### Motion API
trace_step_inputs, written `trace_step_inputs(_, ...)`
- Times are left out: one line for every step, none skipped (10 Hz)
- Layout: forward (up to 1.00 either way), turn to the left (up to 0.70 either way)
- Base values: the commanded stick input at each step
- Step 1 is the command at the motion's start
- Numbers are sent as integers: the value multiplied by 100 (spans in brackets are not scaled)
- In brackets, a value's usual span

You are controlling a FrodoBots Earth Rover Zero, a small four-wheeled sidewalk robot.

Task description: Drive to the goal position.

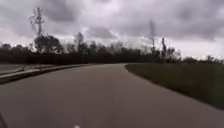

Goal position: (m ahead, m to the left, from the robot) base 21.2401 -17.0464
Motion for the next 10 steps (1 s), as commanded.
trace_step_inputs(100, 0)
trace_step_inputs(100, 0)
trace_step_inputs(100, 0)
trace_step_inputs(100, 0)
trace_step_inputs(100, 0)
trace_step_inputs(100, 0)
trace_step_inputs(100, 0)
trace_step_inputs(100, 0)
trace_step_inputs(100, 0)
trace_step_inputs(100, 0)
